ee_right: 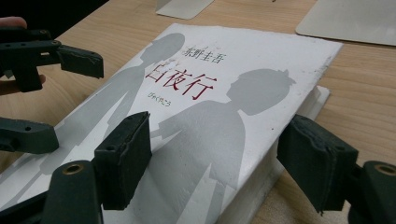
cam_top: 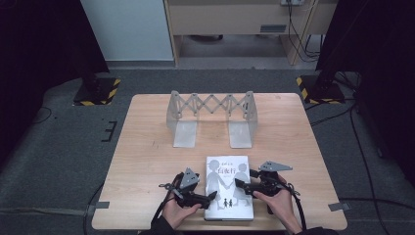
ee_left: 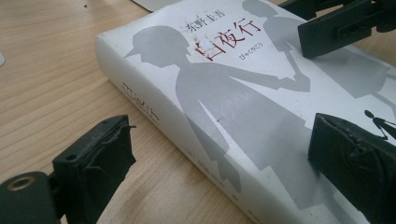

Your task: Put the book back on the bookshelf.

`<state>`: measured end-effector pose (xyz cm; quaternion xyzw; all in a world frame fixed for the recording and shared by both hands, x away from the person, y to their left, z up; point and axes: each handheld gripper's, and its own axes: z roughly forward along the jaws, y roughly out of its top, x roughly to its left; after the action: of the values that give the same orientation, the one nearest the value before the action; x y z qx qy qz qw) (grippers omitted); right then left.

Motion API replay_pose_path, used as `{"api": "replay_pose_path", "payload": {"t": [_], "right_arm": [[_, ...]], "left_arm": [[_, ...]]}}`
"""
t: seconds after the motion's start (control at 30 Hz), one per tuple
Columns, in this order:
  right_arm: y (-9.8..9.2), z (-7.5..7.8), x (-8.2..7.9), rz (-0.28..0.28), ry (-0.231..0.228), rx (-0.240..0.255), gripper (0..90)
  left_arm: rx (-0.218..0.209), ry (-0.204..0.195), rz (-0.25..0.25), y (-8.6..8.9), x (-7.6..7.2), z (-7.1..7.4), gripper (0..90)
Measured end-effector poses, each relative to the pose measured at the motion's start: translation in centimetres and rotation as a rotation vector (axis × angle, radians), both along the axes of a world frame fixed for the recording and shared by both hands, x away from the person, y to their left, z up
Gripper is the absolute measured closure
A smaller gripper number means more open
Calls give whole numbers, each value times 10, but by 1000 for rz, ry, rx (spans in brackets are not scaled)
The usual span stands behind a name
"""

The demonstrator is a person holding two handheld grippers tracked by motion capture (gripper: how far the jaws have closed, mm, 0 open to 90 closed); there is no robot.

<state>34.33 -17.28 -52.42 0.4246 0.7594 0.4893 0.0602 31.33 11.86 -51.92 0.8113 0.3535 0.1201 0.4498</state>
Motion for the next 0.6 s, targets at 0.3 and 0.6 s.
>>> {"api": "replay_pose_path", "payload": {"t": [0.3, 0.6], "right_arm": [[0, 4, 1, 5, -14, 16, 281], [0, 10, 3, 5, -26, 34, 286]], "left_arm": [[-49, 48, -5, 4, 2, -1, 79], [-52, 17, 37, 24, 4, 5, 169]]}}
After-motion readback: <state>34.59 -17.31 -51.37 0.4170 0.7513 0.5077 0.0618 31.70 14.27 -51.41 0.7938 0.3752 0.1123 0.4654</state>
